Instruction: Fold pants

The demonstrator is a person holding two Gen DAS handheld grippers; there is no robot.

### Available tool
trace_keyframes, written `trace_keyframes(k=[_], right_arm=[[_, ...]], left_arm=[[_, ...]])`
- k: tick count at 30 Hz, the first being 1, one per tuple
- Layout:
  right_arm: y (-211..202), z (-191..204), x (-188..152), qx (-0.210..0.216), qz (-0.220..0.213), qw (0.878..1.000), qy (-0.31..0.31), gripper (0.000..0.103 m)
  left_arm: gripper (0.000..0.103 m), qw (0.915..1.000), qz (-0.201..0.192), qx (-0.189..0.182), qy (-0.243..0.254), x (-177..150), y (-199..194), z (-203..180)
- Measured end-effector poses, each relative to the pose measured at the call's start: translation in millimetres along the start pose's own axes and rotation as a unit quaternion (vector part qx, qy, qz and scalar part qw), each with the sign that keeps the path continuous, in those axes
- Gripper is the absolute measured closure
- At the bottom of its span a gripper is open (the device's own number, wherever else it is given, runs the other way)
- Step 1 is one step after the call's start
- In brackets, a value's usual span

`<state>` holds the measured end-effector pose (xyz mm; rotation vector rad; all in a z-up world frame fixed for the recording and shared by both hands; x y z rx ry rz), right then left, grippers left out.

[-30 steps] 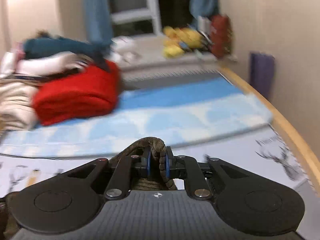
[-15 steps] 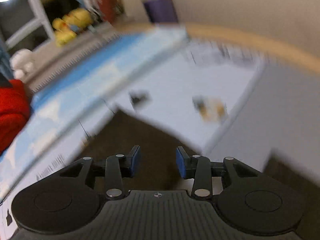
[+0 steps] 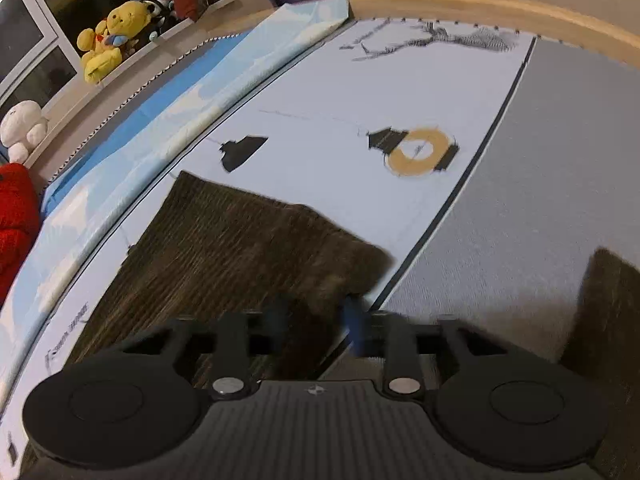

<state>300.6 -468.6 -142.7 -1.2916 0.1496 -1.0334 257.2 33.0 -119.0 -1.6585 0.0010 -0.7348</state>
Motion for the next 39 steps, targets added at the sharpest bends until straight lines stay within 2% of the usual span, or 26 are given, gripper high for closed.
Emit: trace_keyframes(k=[2,4,5,7,8,10,13,14,16,19,20,21,22,23,24,25,27,29,30,32,33,35,36,38,39], right_arm=[[-1,-2,5,0.018,-0.009,1.000,0.010,0.093],[-12,5,14,0.045,-0.022,0.999,0.008,0.094],[-23,13,22,0.070,-0.038,0.997,0.002,0.094],[-64,33,38,0.119,-0.102,0.987,-0.032,0.095],[-79,35,43,0.124,-0.124,0.984,-0.031,0.095],[-85,23,47,0.086,-0.135,0.987,-0.011,0.096],[-53,-16,40,-0.059,-0.092,0.994,0.029,0.096],[-44,-34,37,-0.087,-0.069,0.992,0.058,0.095],[-34,-63,32,-0.118,-0.035,0.986,0.114,0.095],[-32,-78,29,-0.116,-0.026,0.983,0.140,0.094],[-33,-74,29,-0.126,-0.029,0.983,0.132,0.090],[-36,-70,30,-0.142,-0.036,0.981,0.124,0.087],[-40,-63,29,-0.159,-0.047,0.979,0.118,0.083],[-44,-61,30,-0.171,-0.059,0.977,0.113,0.080],[-48,-56,31,-0.178,-0.071,0.976,0.106,0.080],[-50,-52,30,-0.175,-0.082,0.976,0.097,0.078],[-54,-37,29,-0.158,-0.092,0.981,0.068,0.075],[-56,-21,26,-0.128,-0.098,0.986,0.035,0.071],[-56,-11,25,-0.106,-0.097,0.989,0.015,0.069],[-54,9,20,-0.052,-0.085,0.995,-0.030,0.064],[-52,16,18,-0.033,-0.073,0.996,-0.045,0.063],[-41,26,13,-0.008,-0.038,0.998,-0.059,0.062],[-35,29,11,-0.008,-0.025,0.998,-0.056,0.062],[-29,34,5,-0.019,-0.010,0.998,-0.051,0.062],[-29,35,5,-0.019,-0.008,0.999,-0.050,0.062]], left_arm=[[0.060,0.9992,0.034,0.019,0.011,-5,19,-6],[0.087,0.9987,0.034,0.032,0.019,-8,25,-3],[0.093,0.9992,0.029,0.023,0.015,-6,22,2],[0.095,0.9998,0.015,0.012,-0.008,-2,12,14],[0.095,0.9999,0.005,-0.003,-0.014,1,6,18],[0.095,0.9987,-0.005,-0.050,0.003,6,-4,11],[0.095,0.9932,0.017,-0.089,0.073,-1,-3,-7],[0.095,0.9910,0.028,-0.099,0.086,-5,0,-12],[0.093,0.9881,0.043,-0.106,0.103,-10,3,-19],[0.087,0.9863,0.055,-0.122,0.097,-10,0,-16],[0.083,0.9854,0.056,-0.134,0.088,-8,-3,-10],[0.073,0.9845,0.052,-0.148,0.078,-7,-9,-4],[0.063,0.9848,0.040,-0.156,0.066,-7,-17,4],[0.058,0.9861,0.024,-0.156,0.052,-7,-27,11],[0.053,0.9881,0.008,-0.150,0.034,-8,-35,23],[0.052,0.9906,-0.007,-0.137,0.009,-9,-41,39],[0.052,0.9942,-0.026,-0.089,-0.053,-13,-49,76],[0.052,0.9916,-0.035,-0.053,-0.113,-20,-55,110],[0.053,0.9881,-0.036,-0.046,-0.142,-28,-57,127],[0.054,0.9799,-0.025,-0.024,-0.196,-45,-57,157],[0.058,0.9746,-0.004,-0.007,-0.224,-54,-49,170],[0.073,0.9615,0.073,0.026,-0.264,-72,-25,188],[0.082,0.9602,0.078,0.033,-0.266,-80,-20,192],[0.082,0.9631,0.062,0.031,-0.260,-82,-35,198],[0.079,0.9635,0.047,0.039,-0.261,-81,-45,200]])
Point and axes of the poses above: each gripper's, at about its wrist camera, not at the fingertips, and y roughly the way its jaws point, z to its left, x to its top, the point moved 2 cm from there along y, roughly the way its jaws point, and after that the axes turned 11 degrees about z, right-handed, at the moved point
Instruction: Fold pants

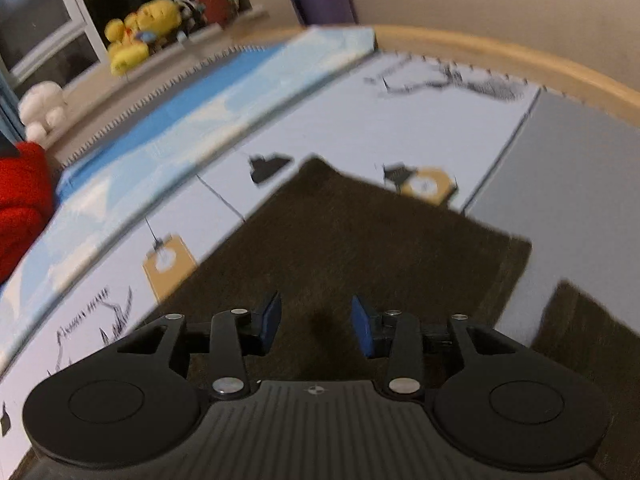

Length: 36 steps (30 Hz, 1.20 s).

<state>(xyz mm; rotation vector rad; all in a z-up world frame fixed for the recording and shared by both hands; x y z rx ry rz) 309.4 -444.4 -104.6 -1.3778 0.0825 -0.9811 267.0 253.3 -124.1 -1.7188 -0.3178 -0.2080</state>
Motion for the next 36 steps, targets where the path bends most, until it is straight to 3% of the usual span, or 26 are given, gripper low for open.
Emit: trace_keyframes(k=[2,3,4,6,8,11,12,13,14,15,19,20,21,22,24,27,28,29,30,31,34,36], right_arm=[[-5,8,1,0.006,-0.008,1.000,-0.013,0.062],[-9,14,0,0.009,-0.016,0.999,-0.027,0.062],[-14,17,-2,0.010,-0.022,0.999,-0.040,0.062],[-24,27,-5,0.017,-0.032,0.998,-0.060,0.062],[-38,32,-11,0.032,-0.036,0.996,-0.070,0.062],[-59,44,-15,0.050,-0.051,0.993,-0.092,0.062],[-67,47,-16,0.057,-0.054,0.992,-0.100,0.062],[-76,50,-17,0.065,-0.058,0.991,-0.104,0.062],[-85,52,-19,0.074,-0.061,0.990,-0.105,0.062],[-96,53,-21,0.083,-0.065,0.989,-0.106,0.062],[-136,55,-29,0.098,-0.086,0.984,-0.118,0.062],[-147,55,-33,0.099,-0.091,0.983,-0.125,0.060],[-157,53,-38,0.101,-0.096,0.982,-0.131,0.059],[-165,51,-42,0.103,-0.098,0.980,-0.136,0.056],[-180,44,-54,0.108,-0.098,0.979,-0.140,0.052],[-193,30,-73,0.117,-0.080,0.981,-0.130,0.048],[-195,26,-80,0.118,-0.075,0.982,-0.127,0.047],[-197,21,-88,0.121,-0.068,0.982,-0.125,0.047],[-199,18,-95,0.123,-0.063,0.982,-0.127,0.047],[-199,15,-102,0.122,-0.058,0.982,-0.134,0.047],[-201,13,-112,0.097,-0.058,0.982,-0.148,0.047],[-204,15,-115,0.091,-0.070,0.980,-0.160,0.047]], left_arm=[[0.059,0.9985,-0.053,0.001,-0.014,3,-21,8],[0.039,0.9971,-0.068,0.010,-0.031,6,-27,13],[0.028,0.9948,-0.081,0.028,-0.055,7,-32,24],[0.024,0.9910,-0.075,0.061,-0.093,10,-28,41],[0.024,0.9912,-0.049,0.061,-0.107,10,-16,50],[0.019,0.9938,-0.047,0.082,-0.059,10,-4,39],[0.029,0.9930,-0.049,0.100,-0.038,10,-3,33],[0.066,0.9902,-0.054,0.126,-0.026,7,-2,32],[0.091,0.9837,-0.061,0.168,-0.021,7,-1,35],[0.095,0.9798,-0.067,0.188,-0.017,4,-2,41],[0.095,0.9815,-0.062,0.179,-0.032,4,-6,41],[0.092,0.9819,-0.066,0.173,-0.038,4,-10,41],[0.072,0.9828,-0.072,0.161,-0.053,4,-15,44],[0.038,0.9824,-0.079,0.154,-0.070,3,-20,47],[0.012,0.9777,-0.091,0.155,-0.109,-1,-26,56],[0.017,0.9850,-0.049,0.109,-0.124,-7,-14,61],[0.034,0.9875,-0.040,0.092,-0.122,-9,-7,62],[0.041,0.9886,-0.038,0.088,-0.117,-11,-2,63],[0.059,0.9878,-0.052,0.099,-0.108,-11,-3,62],[0.066,0.9869,-0.062,0.109,-0.101,-10,-4,61],[0.070,0.9806,-0.094,0.153,-0.078,-7,-9,46],[0.063,0.9795,-0.071,0.175,-0.071,-8,-2,38]])
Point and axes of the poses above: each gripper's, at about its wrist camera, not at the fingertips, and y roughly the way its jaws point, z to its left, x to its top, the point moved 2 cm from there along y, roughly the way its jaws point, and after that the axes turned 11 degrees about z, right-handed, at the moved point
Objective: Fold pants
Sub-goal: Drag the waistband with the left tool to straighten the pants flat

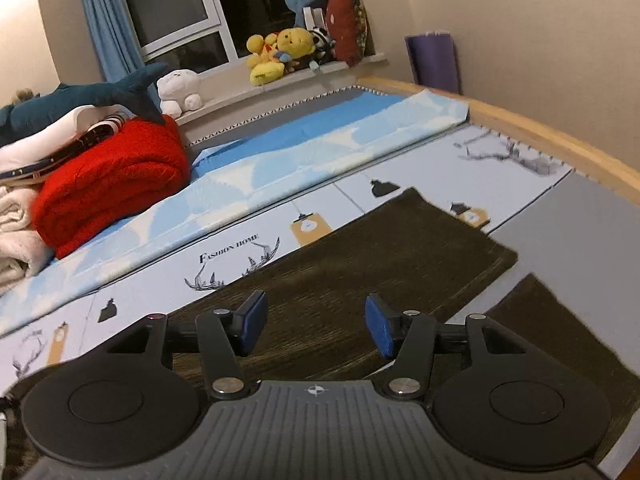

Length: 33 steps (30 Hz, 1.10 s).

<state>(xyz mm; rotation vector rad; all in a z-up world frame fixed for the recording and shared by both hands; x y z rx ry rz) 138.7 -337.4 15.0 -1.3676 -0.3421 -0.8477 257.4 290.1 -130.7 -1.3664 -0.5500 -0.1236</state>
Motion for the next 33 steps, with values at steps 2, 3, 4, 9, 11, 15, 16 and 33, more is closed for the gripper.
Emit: trace_keyframes(k=[2,3,4,9,11,15,16,33], right_arm=[[-4,4,-2,-0.012,-0.008,1.000,-0.016,0.047],[-6,4,-3,-0.014,-0.009,1.000,-0.019,0.047],[-9,6,-4,-0.013,-0.011,1.000,-0.018,0.047],[-29,22,-7,0.004,-0.029,0.998,-0.063,0.047],[-41,30,-10,0.011,-0.040,0.995,-0.093,0.047],[-57,34,-22,0.010,-0.054,0.991,-0.125,0.047],[-58,32,-26,0.008,-0.054,0.991,-0.123,0.047],[-48,-2,-47,-0.014,0.000,0.996,-0.086,0.047]], left_arm=[[0.054,0.9997,0.018,0.008,-0.013,-1,-3,3],[0.051,0.9994,0.018,0.013,-0.025,-1,-12,7],[0.051,0.9990,0.010,0.023,-0.037,-1,-22,11],[0.051,0.9988,-0.004,0.005,-0.049,-8,-84,33],[0.049,0.9993,0.002,-0.021,-0.030,-20,-109,39],[0.033,0.9972,0.003,-0.074,-0.003,-68,-145,48],[0.033,0.9963,0.005,-0.086,0.001,-81,-147,49],[0.035,0.9828,0.137,-0.041,0.117,-166,-80,32]])
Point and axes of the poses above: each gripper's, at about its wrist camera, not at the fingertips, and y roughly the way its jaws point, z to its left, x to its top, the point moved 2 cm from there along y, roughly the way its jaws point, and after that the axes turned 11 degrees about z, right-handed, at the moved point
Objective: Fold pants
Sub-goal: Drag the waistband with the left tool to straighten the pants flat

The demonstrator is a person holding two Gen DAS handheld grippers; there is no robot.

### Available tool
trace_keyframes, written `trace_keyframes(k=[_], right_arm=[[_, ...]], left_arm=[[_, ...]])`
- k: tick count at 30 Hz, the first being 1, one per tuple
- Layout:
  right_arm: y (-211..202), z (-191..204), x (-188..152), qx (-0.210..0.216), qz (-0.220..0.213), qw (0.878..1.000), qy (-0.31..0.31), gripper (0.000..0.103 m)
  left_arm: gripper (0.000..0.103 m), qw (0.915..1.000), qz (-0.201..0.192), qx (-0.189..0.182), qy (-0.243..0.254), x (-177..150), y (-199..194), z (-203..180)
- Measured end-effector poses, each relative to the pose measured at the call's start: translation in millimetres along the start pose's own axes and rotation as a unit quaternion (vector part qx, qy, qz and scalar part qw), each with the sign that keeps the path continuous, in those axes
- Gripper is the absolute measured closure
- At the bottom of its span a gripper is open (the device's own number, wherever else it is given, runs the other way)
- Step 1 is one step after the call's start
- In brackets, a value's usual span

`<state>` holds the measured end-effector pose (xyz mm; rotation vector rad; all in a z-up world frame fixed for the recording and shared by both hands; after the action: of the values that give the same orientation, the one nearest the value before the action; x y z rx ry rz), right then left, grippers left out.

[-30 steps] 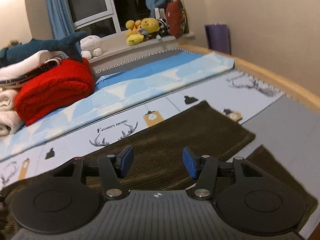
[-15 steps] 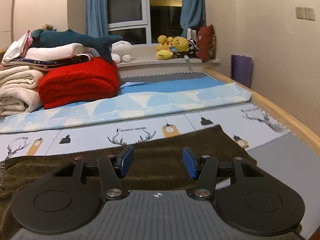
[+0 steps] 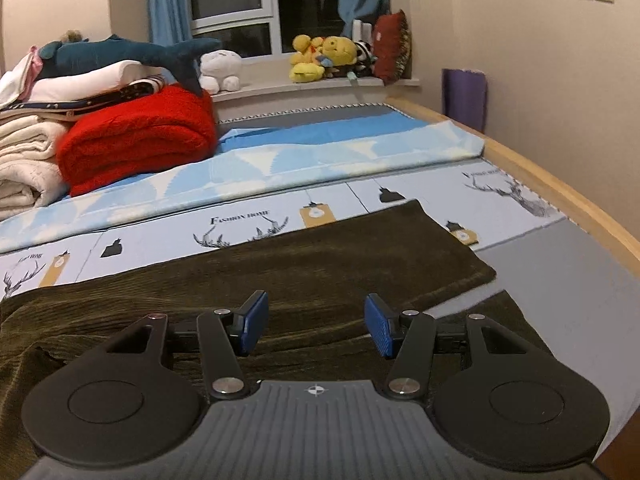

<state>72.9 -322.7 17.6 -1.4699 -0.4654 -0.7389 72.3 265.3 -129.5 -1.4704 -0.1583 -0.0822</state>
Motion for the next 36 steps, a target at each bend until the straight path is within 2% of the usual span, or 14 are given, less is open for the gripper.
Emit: trace_keyframes(k=[1,3,6,8,10,14,17,18,19,22,25,30,33,36], right_arm=[[0,-3,0,-0.001,0.001,1.000,0.004,0.047],[1,-8,-1,-0.002,0.005,1.000,0.011,0.047],[4,-14,-3,-0.001,0.012,1.000,0.020,0.047],[5,-15,-3,-0.001,0.017,1.000,0.023,0.047],[7,-14,-3,0.001,0.021,1.000,0.023,0.047],[8,-7,-3,0.004,0.023,1.000,0.012,0.047],[8,-1,-4,-0.001,0.020,1.000,-0.005,0.047],[8,1,-4,-0.002,0.019,1.000,-0.011,0.047],[8,3,-4,-0.004,0.019,1.000,-0.016,0.047],[11,6,-4,-0.006,0.023,1.000,-0.020,0.047],[12,8,-4,-0.007,0.026,1.000,-0.017,0.047],[15,13,-5,-0.010,0.030,0.999,-0.030,0.047],[19,15,-5,-0.013,0.037,0.999,-0.035,0.047],[20,15,-5,-0.012,0.041,0.998,-0.038,0.047]], left_arm=[[0.040,0.9998,-0.003,0.018,0.002,0,1,1],[0.043,0.9997,-0.003,0.018,-0.018,2,0,8],[0.040,0.9994,-0.002,0.020,-0.027,2,0,12],[0.032,0.9992,-0.005,0.038,-0.013,1,-1,9],[0.015,0.9976,-0.008,0.068,-0.007,1,-2,8],[0.017,0.9992,0.010,0.022,-0.033,-1,4,16],[0.027,0.9995,0.008,0.009,-0.031,-2,4,18],[0.034,0.9996,0.006,0.009,-0.028,-2,3,17],[0.047,0.9996,0.001,0.008,-0.028,-2,1,18],[0.067,0.9994,-0.012,-0.005,-0.032,-2,-5,20],[0.076,0.9993,-0.023,-0.007,-0.030,-3,-9,20],[0.086,0.9981,-0.031,0.020,-0.049,-7,-14,30],[0.085,0.9984,-0.031,0.029,-0.037,-7,-14,25],[0.079,0.9971,-0.045,0.027,-0.054,-4,-25,22]])
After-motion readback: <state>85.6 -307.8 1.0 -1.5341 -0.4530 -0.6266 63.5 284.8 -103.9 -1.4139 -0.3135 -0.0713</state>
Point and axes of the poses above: each gripper's, at about its wrist camera, not at the fingertips, and y roughly the way its jaws point, z to its left, x to its top, the point moved 2 cm from there along y, roughly the way its jaws point, and after that the axes turned 11 degrees about z, right-handed, at the moved point
